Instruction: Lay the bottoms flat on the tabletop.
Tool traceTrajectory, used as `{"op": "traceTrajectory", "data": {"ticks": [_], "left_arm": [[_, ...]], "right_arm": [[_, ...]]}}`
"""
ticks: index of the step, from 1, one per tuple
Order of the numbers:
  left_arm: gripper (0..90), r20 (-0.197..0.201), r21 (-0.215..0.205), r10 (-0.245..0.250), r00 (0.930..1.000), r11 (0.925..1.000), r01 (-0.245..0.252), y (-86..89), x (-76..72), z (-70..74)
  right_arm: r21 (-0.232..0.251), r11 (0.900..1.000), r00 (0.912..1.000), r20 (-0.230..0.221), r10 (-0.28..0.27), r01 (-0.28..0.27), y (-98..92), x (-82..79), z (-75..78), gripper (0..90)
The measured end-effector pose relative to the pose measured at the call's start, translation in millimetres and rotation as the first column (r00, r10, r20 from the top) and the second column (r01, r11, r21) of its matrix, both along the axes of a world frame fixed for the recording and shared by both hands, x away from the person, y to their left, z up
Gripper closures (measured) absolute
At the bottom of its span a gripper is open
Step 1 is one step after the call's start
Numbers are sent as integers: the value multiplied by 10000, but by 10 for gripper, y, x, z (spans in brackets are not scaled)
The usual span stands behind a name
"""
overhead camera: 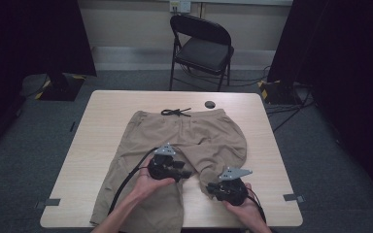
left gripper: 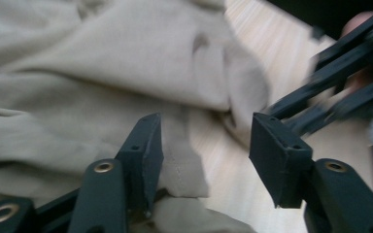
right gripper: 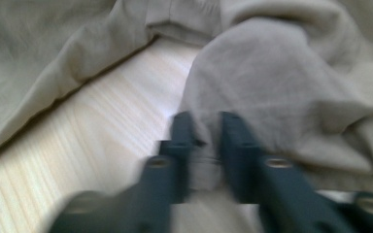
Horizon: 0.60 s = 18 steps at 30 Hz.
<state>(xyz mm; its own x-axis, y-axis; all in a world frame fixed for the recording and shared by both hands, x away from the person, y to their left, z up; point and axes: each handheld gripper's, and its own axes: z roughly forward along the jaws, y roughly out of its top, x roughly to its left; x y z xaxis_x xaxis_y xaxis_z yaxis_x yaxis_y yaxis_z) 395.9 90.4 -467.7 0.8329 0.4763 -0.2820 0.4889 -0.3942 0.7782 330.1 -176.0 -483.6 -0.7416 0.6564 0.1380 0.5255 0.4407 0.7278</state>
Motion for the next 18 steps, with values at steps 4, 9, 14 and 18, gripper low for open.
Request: {"op": "traceTrajectory", "data": {"ticks": [4, 9, 14, 18], "left_arm": [[441, -38, 368, 306, 9995, 9989, -304, -7, 25, -132], [454, 48, 716, 568, 9984, 9958, -570, 37, 46, -236], [604, 304, 903, 867, 9958, 9919, -891, 53, 55, -281], [771, 243, 955, 907, 9956, 9911, -927, 113, 74, -294]], "right_arm": [[814, 9963, 9991, 286, -311, 286, -100, 50, 167, 889], [2229, 9644, 9835, 779, -1633, 1424, -414, 314, 442, 895], [2640, 9346, 9598, 827, -2681, 2383, -621, 622, 493, 897], [2208, 9156, 9339, 478, -3543, 3360, -784, 838, 363, 896]]}}
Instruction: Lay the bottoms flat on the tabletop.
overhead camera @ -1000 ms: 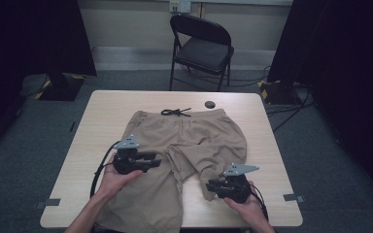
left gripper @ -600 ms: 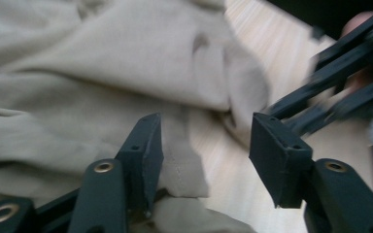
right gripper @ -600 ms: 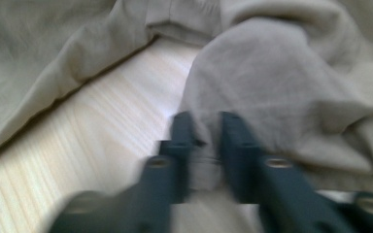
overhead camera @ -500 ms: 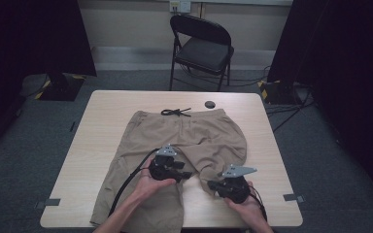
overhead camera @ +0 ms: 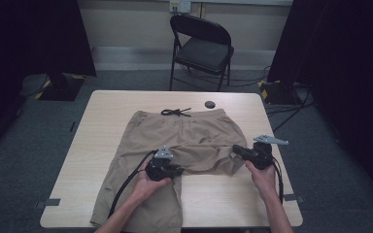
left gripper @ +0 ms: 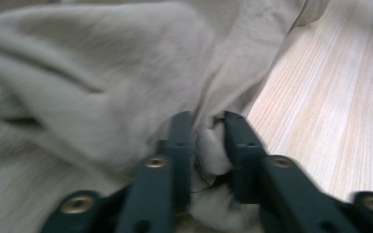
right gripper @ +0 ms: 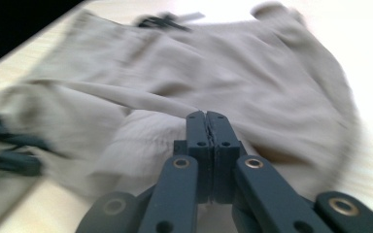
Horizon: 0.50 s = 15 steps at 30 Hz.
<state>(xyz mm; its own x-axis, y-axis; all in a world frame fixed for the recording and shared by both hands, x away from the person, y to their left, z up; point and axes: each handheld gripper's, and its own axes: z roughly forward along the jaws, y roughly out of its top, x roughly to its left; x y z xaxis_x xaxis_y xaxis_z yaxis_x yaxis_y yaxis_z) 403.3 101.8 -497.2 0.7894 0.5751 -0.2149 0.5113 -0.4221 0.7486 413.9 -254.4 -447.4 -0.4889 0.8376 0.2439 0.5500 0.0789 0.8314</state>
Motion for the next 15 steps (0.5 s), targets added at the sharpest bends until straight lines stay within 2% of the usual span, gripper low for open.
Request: {"op": "traceTrajectory", "data": {"ticks": [2, 4, 5, 9, 11, 15], "left_arm": [[832, -190, -157, 235, 9995, 9996, -238, 46, 22, 0], [846, -251, -457, 204, 9995, 9987, -215, 90, 22, 4], [847, -276, -629, 186, 9994, 9978, -203, 114, 27, 4], [850, -392, -984, 414, 9984, 9941, -450, 185, 47, 45], [850, -422, -1051, 420, 9982, 9934, -462, 202, 49, 58], [851, -446, -1082, 476, 9979, 9928, -522, 209, 37, 61]], "right_arm": [[-100, 9995, 9984, -475, -296, 291, -65, 83, -105, 868], [-83, 9999, 9981, -619, -81, 76, -63, 84, -159, 760], [-45, 10000, 9988, -489, 33, -36, -33, 41, -155, 687], [-31, 9983, 9983, -69, 584, -585, 72, -175, -37, 560], [-66, 9980, 9980, 82, 627, -626, 70, -251, -8, 555], [-319, 9983, 9986, -206, 487, -494, 22, -353, -88, 537]]}}
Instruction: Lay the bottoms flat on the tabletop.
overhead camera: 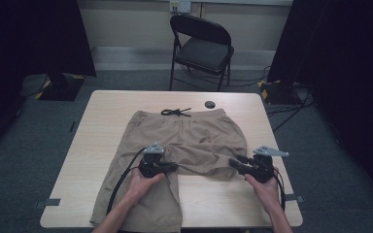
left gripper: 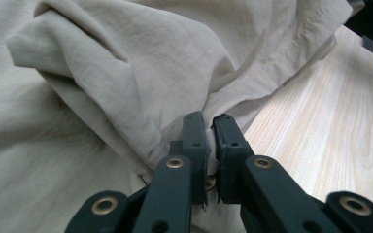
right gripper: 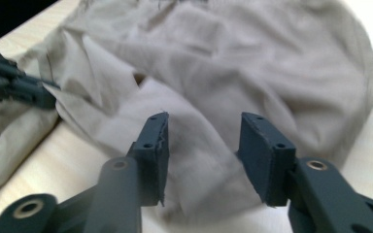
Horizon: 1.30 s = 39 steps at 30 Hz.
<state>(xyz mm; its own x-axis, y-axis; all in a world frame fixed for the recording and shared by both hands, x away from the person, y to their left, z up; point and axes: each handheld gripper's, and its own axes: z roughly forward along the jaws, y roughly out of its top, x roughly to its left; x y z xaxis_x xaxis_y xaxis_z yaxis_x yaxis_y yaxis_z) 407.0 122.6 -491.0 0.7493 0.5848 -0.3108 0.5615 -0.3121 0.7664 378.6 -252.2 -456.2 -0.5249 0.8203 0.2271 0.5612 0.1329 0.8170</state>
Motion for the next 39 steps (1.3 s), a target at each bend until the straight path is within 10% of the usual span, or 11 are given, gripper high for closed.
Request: {"op": "traceTrajectory", "data": {"ticks": [7, 12, 21, 34, 39], "left_arm": [[849, -2, 58, -97, 10000, 9999, 97, 27, -11, 30], [849, 2, -313, -291, 9996, 9991, 291, 41, -51, 95], [850, 558, -776, -1152, 9918, 9898, 1193, -60, -266, 349], [850, 1433, -1237, -2606, 9548, 9524, 2785, -361, -692, 754], [847, 1500, -1628, -3303, 9319, 9214, 3528, -484, -838, 872]], "right_arm": [[-295, 9990, 9986, -421, 308, -321, -7, -141, -137, 584], [150, 9997, 9995, 258, 177, -181, -50, -159, 3, 808], [663, 9976, 9933, 1116, -290, 217, -245, -276, 350, 831], [513, 9971, 9720, 2253, -663, 562, -507, -600, 887, 827], [651, 9948, 9650, 2454, -923, 786, -614, -708, 993, 826]]}}
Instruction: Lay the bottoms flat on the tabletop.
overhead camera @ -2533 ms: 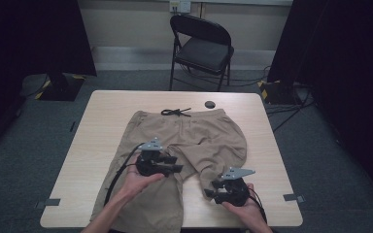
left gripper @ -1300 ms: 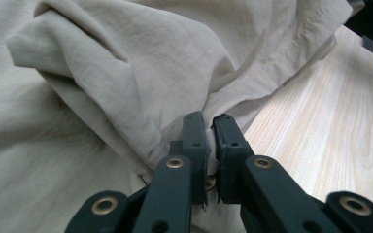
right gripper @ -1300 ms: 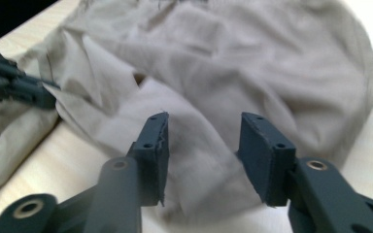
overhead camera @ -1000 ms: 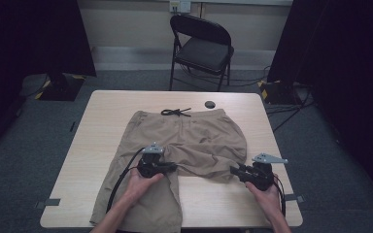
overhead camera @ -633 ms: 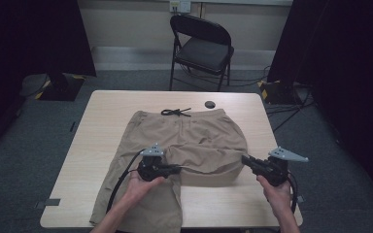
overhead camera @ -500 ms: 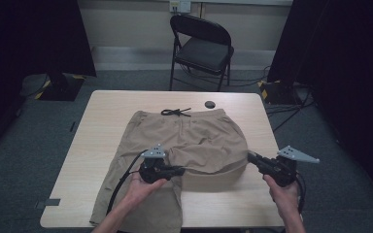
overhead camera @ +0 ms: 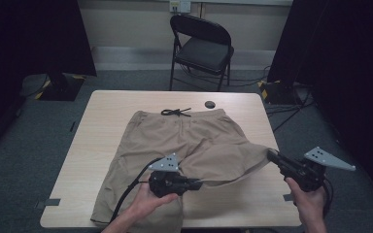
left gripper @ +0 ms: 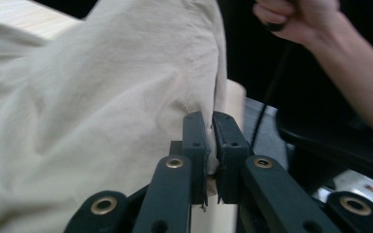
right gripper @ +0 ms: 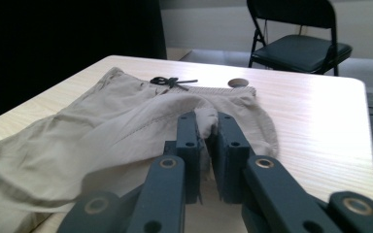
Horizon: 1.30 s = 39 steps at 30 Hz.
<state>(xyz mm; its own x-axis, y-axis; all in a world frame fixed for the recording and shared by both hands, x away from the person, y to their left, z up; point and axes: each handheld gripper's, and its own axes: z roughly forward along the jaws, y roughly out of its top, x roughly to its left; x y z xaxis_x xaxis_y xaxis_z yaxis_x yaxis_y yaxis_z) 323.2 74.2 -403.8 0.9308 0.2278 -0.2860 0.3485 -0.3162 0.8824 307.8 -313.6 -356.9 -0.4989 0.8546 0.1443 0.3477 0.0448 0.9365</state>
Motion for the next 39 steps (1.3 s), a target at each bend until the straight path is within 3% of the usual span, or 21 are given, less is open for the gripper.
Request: {"op": "traceTrajectory", "data": {"ticks": [2, 4, 7, 10, 13, 17, 19, 20, 21, 22, 23, 24, 25, 29, 31, 32, 33, 35, 37, 38, 39], "left_arm": [[847, -119, -79, -444, 9989, 9990, 443, -54, -60, 35], [844, -122, 131, -823, 9965, 9965, 825, -117, -132, 66], [815, -118, 112, -1147, 9933, 9933, 1149, -179, -191, 84], [657, -300, -310, -1161, 9928, 9929, 1152, -185, -164, 84], [582, -469, -564, -1196, 9917, 9915, 1169, -158, -125, 87], [565, -466, -414, -924, 9946, 9950, 905, -103, -49, 69], [571, -509, -236, -659, 9965, 9976, 648, -64, 4, 25], [583, -615, -62, -346, 9975, 9994, 342, -31, 53, -28], [583, -615, -62, -346, 9975, 9994, 342, -31, 53, -28], [585, -663, 198, 8, 9978, 9998, 5, 19, 113, -98], [585, -663, 198, 8, 9978, 9998, 5, 19, 113, -98], [585, -738, 261, 204, 9971, 9995, -185, 47, 144, -135], [585, -766, 369, 415, 9962, 9986, -387, 82, 173, -166], [578, -938, 661, 1130, 9892, 9921, -1071, 260, 286, -268], [568, -999, 758, 1413, 9849, 9881, -1340, 368, 346, -308], [560, -1000, 915, 1735, 9797, 9821, -1646, 477, 402, -342], [557, -1000, 915, 1735, 9797, 9821, -1646, 477, 402, -342], [553, -1098, 953, 2052, 9725, 9761, -1952, 577, 439, -368], [545, -1081, 1032, 2279, 9677, 9707, -2171, 680, 470, -384], [538, -1043, 1109, 2543, 9615, 9637, -2429, 772, 486, -396], [533, -1043, 1109, 2543, 9615, 9637, -2429, 772, 486, -396]], "right_arm": [[71, 9998, 9998, 118, -162, 161, -47, -59, 22, 824], [122, 9996, 9995, 198, -256, 253, -83, -105, 26, 805], [71, 9991, 9984, 402, -410, 407, -129, -170, 19, 756], [372, 9982, 9967, 645, -497, 474, -179, -218, 10, 645], [306, 9984, 9975, 506, -495, 480, -161, -196, -15, 603], [178, 9996, 9995, 197, -238, 235, -95, -99, -114, 602], [54, 10000, 9998, -183, -37, 38, -34, -2, -230, 606], [-71, 9999, 9975, -689, 147, -152, 13, 104, -366, 630], [-71, 9999, 9975, -689, 147, -152, 13, 104, -366, 630], [-257, 9995, 9907, -1359, 119, -156, 63, 244, -551, 673], [-257, 9995, 9907, -1359, 119, -156, 63, 244, -551, 673], [-646, 9978, 9805, -1966, -15, -114, 92, 403, -747, 731], [-646, 9978, 9805, -1966, -15, -114, 92, 403, -747, 731], [-1474, 9886, 9541, -2991, -146, -310, 170, 636, -1076, 778], [-1884, 9808, 9442, -3290, -146, -505, 210, 681, -1174, 770], [-2167, 9747, 9355, -3524, -252, -554, 230, 703, -1251, 752], [-2167, 9747, 9355, -3524, -252, -554, 230, 703, -1251, 752], [-2251, 9732, 9304, -3643, -400, -463, 223, 705, -1299, 717], [-2305, 9718, 9325, -3593, -381, -492, 210, 686, -1323, 683], [-2390, 9698, 9350, -3524, -404, -482, 214, 641, -1324, 632], [-2390, 9698, 9350, -3524, -404, -482, 214, 641, -1324, 632]]}}
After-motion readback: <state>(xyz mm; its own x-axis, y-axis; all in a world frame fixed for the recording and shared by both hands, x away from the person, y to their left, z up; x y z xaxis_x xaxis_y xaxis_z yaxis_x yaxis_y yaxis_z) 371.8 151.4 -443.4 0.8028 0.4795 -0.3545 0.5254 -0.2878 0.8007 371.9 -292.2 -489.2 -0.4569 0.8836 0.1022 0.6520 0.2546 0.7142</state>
